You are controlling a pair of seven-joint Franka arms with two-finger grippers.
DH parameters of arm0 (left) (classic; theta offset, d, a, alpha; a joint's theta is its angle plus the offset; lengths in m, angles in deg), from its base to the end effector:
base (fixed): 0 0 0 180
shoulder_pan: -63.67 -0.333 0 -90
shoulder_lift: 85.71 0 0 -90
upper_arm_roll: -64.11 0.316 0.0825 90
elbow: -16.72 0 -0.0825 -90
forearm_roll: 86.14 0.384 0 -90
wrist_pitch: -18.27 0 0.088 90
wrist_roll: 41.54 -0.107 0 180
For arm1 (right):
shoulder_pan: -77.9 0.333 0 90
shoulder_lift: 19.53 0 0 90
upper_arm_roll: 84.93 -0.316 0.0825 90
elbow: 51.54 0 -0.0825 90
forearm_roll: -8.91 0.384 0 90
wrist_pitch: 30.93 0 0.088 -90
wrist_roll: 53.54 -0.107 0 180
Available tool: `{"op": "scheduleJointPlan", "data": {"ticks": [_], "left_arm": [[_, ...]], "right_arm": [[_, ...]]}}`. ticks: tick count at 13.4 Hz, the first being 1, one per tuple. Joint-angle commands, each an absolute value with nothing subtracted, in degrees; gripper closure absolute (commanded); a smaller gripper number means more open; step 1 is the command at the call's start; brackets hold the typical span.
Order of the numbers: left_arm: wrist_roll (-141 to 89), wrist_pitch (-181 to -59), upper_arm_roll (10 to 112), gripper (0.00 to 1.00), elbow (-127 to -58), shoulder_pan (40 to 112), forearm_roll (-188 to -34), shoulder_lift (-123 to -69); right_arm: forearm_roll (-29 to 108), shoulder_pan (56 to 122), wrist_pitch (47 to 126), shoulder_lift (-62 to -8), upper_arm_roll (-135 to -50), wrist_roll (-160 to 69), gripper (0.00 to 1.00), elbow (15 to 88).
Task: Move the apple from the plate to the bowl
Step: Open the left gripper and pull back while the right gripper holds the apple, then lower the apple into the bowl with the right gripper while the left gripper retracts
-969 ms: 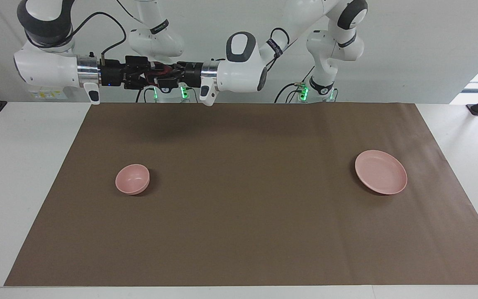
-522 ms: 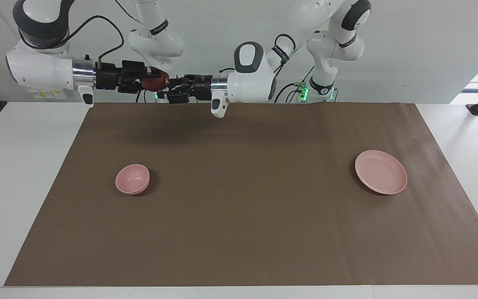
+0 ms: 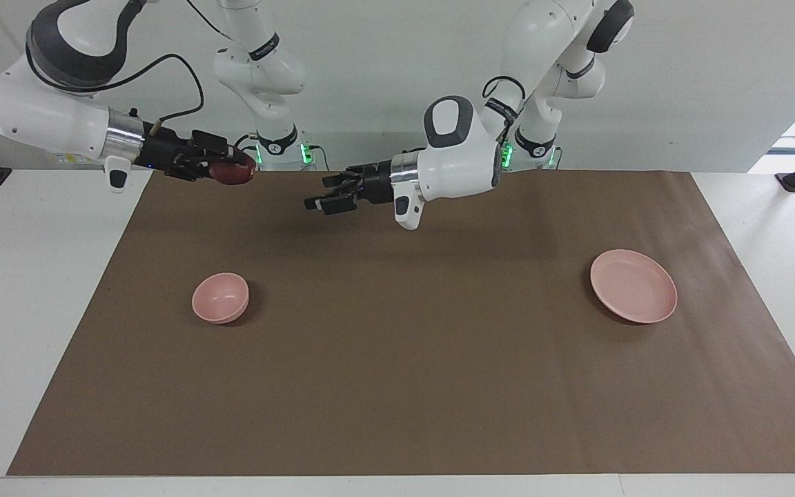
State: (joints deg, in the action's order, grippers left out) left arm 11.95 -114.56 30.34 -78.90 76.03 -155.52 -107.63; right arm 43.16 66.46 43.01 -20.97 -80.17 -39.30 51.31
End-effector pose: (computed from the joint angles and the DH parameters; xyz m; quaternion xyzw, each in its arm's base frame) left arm 0.4984 -0.4705 0.4636 0.7284 0.3866 -0.3532 0.4420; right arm 0.5100 -0.0732 0.5165 -0.9226 0.0115 0.1643 0.3488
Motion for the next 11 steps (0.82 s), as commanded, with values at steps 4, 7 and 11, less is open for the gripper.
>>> {"op": "scheduleJointPlan", "data": {"ticks": [4, 7, 11], "left_arm": [[12.7, -102.4, 30.2, 0.00, -80.0, 66.8, -139.7, -106.5], [12.6, -92.7, 30.2, 0.00, -80.0, 61.2, -131.1, -103.9], [12.4, -84.1, 30.2, 0.00, -79.7, 56.3, -116.8, -102.5]], "right_arm": [[24.8, 73.1, 58.2, -24.1, -82.6, -36.1, 1.00, 48.3], [17.3, 75.6, 65.2, -27.3, -82.7, -33.4, 1.00, 47.5], [2.1, 81.7, 76.3, -31.6, -82.7, -31.1, 1.00, 48.5]]}}
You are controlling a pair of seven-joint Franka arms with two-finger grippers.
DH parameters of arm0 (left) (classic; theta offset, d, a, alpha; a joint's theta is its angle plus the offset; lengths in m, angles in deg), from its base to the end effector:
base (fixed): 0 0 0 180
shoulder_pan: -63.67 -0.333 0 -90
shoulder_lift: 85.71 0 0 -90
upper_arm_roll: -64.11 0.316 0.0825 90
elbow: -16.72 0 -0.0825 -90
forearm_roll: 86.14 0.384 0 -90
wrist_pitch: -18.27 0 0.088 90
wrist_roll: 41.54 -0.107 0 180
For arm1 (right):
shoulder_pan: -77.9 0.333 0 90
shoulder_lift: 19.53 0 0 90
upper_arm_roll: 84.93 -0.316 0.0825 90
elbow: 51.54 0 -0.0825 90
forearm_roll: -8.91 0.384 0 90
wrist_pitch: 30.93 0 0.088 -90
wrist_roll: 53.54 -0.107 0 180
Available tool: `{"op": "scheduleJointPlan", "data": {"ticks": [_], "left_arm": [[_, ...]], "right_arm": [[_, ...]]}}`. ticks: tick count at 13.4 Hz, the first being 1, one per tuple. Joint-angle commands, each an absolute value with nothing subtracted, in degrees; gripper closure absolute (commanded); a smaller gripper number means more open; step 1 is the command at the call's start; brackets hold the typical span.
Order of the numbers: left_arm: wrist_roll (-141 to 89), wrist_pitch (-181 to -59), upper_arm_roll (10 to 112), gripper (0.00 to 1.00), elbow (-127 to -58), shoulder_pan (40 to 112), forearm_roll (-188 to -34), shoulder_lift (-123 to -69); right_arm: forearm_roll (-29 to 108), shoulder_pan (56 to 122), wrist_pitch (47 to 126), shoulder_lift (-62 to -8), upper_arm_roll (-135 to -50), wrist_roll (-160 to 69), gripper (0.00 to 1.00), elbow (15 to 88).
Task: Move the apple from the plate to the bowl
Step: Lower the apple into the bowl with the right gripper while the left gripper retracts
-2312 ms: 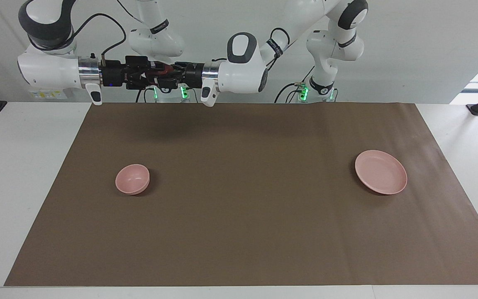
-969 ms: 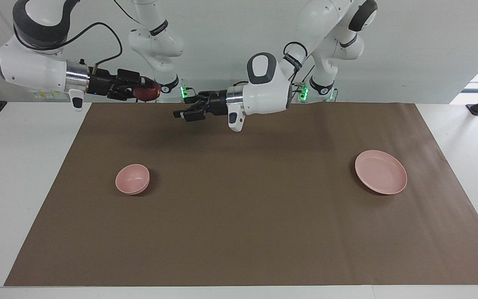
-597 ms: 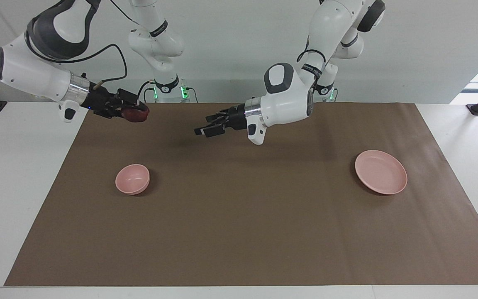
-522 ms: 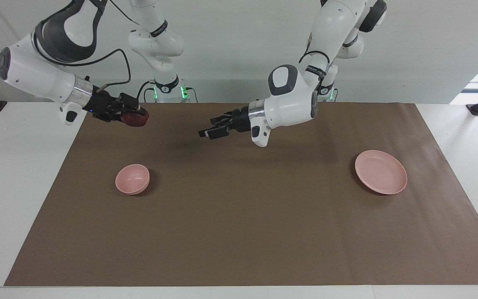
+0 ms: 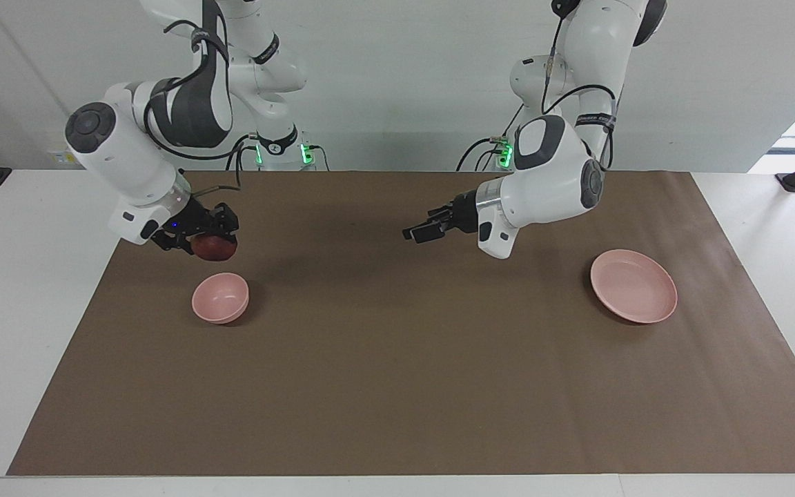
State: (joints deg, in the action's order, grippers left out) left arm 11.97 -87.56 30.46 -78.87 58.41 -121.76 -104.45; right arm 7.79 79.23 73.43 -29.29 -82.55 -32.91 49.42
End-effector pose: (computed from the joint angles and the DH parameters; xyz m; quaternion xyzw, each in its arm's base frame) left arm 0.5555 -0.3099 0.4567 0.8753 0.3020 -0.2830 0.2501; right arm 0.5987 -0.0113 0.4558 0.9833 0.1728 -0.0568 0.0022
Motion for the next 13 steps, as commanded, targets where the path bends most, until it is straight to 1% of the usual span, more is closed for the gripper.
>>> {"op": "scheduleJointPlan", "data": {"ticks": [1, 5, 7, 10, 11, 12, 13], "left_arm": [[12.0, -81.9, 30.2, 0.00, -79.7, 55.1, -113.7, -102.1], [9.6, -72.9, 30.1, 0.00, -79.8, 48.7, -105.1, -99.5], [6.9, -69.9, 30.1, 0.00, -79.9, 46.0, -101.2, -98.3], [-6.5, -68.3, 30.2, 0.00, -80.1, 41.8, -98.1, -98.0], [-11.7, -66.2, 30.1, 0.00, -79.9, 39.8, -95.7, -98.1], [-17.8, -63.1, 30.1, 0.00, -79.3, 38.8, -92.8, -98.3], [-22.6, -62.7, 30.3, 0.00, -79.3, 38.5, -90.7, -98.1]], "right_arm": [[-1.1, 81.9, 78.2, -32.9, -82.8, -31.1, 1.00, 48.5], [-9.5, 83.2, 85.1, -35.7, -82.8, -31.2, 1.00, 50.3], [-10.2, 83.4, 86.1, -36.0, -82.7, -31.7, 1.00, 52.2], [-11.1, 83.3, 87.8, -36.4, -82.7, -32.0, 1.00, 53.8], [-11.1, 83.3, 87.8, -36.6, -82.7, -32.2, 1.00, 54.0], [-11.1, 83.3, 87.9, -36.8, -82.7, -33.2, 1.00, 54.2], [-11.1, 83.3, 88.1, -37.1, -82.7, -33.7, 1.00, 54.2]]}}
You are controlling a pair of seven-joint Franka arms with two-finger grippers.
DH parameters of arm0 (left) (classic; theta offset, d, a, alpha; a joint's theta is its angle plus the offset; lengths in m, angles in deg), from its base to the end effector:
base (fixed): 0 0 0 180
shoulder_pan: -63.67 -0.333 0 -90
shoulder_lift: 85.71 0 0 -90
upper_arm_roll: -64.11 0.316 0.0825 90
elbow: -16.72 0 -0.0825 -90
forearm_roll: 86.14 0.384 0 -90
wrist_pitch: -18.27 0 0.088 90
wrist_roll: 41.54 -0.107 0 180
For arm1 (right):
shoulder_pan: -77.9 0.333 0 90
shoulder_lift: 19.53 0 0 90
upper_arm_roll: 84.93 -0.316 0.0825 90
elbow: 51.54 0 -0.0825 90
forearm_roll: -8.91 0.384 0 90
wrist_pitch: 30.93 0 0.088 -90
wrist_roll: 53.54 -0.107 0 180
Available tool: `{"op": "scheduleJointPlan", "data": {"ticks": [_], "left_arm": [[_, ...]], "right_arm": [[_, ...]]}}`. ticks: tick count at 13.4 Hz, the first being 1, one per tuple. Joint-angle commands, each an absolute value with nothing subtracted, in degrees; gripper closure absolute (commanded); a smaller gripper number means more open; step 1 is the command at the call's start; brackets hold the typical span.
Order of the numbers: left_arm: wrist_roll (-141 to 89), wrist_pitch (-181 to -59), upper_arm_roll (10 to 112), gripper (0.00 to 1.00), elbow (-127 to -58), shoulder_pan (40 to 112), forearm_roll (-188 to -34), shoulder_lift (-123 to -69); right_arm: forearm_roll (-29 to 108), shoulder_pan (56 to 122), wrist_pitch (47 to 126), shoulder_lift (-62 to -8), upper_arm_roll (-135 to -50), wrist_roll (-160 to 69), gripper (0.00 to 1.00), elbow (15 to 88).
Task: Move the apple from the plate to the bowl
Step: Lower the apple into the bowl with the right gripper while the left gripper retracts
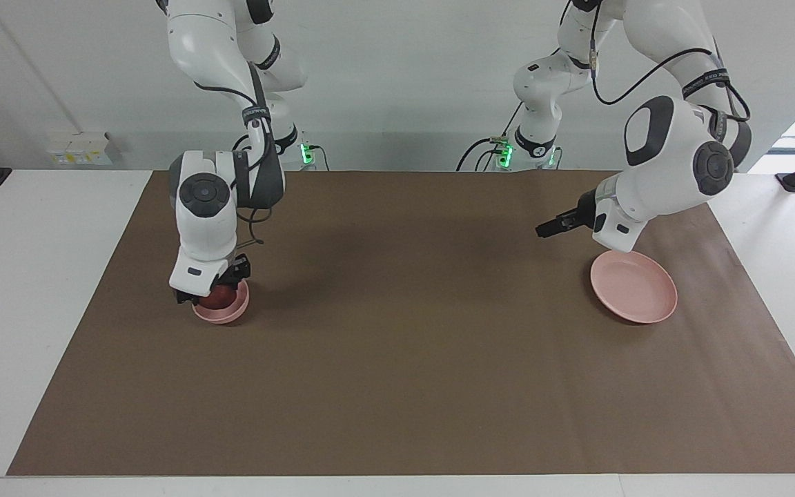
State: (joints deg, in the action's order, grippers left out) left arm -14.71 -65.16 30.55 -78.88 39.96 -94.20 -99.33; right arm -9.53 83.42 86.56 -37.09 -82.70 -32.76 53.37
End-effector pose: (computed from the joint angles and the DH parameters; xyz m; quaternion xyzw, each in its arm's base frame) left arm 0.5658 -0.0902 0.4618 0.9593 0.1426 -0.2351 0.0641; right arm 0.6220 0.0200 0.3613 0.9468 0.2843 -0.0646 0.1364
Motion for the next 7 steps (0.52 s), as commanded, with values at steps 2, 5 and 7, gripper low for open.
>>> {"op": "scheduleJointPlan", "data": {"ticks": [2, 5, 7], "left_arm": [[-24.5, -61.1, 31.5, 0.00, -76.7, 37.5, -89.7, -99.1], [-24.8, -55.0, 32.2, 0.00, -70.5, 37.6, -85.8, -102.3], [-24.8, -55.6, 32.5, 0.00, -70.0, 37.0, -85.3, -101.8]], "right_arm": [[-11.1, 82.6, 89.7, -38.0, -82.7, -34.2, 1.00, 54.4], [-11.1, 82.6, 89.9, -38.2, -82.7, -35.6, 1.00, 54.7], [-11.0, 82.6, 90.1, -38.5, -82.8, -37.0, 1.00, 54.9]]}}
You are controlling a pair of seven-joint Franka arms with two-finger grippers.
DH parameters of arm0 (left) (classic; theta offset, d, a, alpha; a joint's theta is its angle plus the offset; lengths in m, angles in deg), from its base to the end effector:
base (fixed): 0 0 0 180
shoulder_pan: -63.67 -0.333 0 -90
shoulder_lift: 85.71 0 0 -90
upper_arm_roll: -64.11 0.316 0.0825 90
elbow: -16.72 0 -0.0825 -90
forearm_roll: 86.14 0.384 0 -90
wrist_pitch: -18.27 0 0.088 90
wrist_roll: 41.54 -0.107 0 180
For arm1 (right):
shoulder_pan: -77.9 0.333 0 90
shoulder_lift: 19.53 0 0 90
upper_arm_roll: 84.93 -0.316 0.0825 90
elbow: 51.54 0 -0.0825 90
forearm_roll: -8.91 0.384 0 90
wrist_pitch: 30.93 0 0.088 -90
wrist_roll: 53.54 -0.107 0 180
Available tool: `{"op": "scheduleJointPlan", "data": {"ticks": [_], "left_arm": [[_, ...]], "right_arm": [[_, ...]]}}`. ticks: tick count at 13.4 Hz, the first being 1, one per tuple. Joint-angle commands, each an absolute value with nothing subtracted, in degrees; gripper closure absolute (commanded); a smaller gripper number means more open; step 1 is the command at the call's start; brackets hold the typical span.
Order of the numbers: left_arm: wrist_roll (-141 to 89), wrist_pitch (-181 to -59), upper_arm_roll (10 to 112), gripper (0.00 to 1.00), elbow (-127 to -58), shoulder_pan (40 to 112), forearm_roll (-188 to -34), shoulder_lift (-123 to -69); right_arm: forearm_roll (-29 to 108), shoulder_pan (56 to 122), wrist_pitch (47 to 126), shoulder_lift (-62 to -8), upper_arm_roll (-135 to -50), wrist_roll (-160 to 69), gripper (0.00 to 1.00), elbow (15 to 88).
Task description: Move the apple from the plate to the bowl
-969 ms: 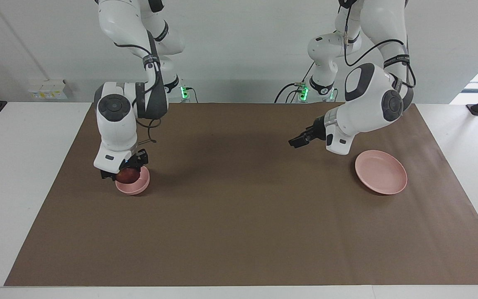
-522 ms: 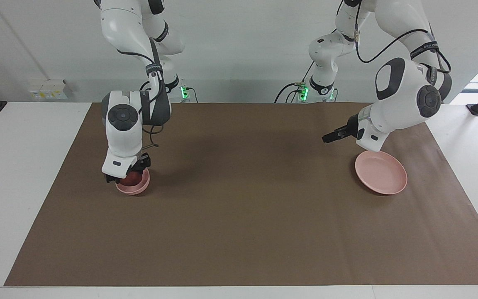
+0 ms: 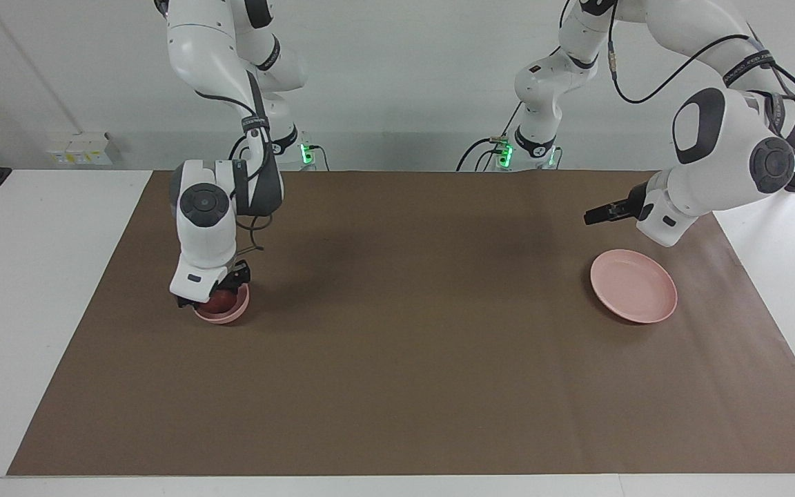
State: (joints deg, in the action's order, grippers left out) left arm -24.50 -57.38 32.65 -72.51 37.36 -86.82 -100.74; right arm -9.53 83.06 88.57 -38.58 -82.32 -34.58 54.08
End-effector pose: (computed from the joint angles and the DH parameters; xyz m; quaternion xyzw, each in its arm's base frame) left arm 0.5746 -0.0234 0.4863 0.9665 0.0924 -0.2379 0.0285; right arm 0.6234 0.0137 0.3422 0.9516 0.2683 -0.0648 0.1353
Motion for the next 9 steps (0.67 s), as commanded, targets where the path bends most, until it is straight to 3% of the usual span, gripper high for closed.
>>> {"op": "scheduleJointPlan", "data": {"ticks": [1, 2, 7, 9], "left_arm": [[-24.8, -55.6, 32.9, 0.00, -69.8, 37.1, -84.5, -101.7], [-24.8, -56.0, 32.9, 0.00, -69.7, 37.2, -82.8, -101.7], [-24.8, -64.2, 32.8, 0.00, -69.8, 38.0, -82.4, -101.3], [-24.7, -64.8, 32.9, 0.00, -69.8, 37.2, -82.5, -100.0]], "right_arm": [[-10.9, 82.6, 90.0, -38.6, -82.8, -37.1, 1.00, 54.9], [-10.8, 82.6, 90.1, -38.8, -82.8, -37.2, 1.00, 54.9], [-10.0, 82.6, 90.1, -39.0, -82.8, -38.2, 0.28, 54.9], [-9.9, 82.6, 90.1, -39.0, -82.8, -38.4, 0.16, 54.9]]}}
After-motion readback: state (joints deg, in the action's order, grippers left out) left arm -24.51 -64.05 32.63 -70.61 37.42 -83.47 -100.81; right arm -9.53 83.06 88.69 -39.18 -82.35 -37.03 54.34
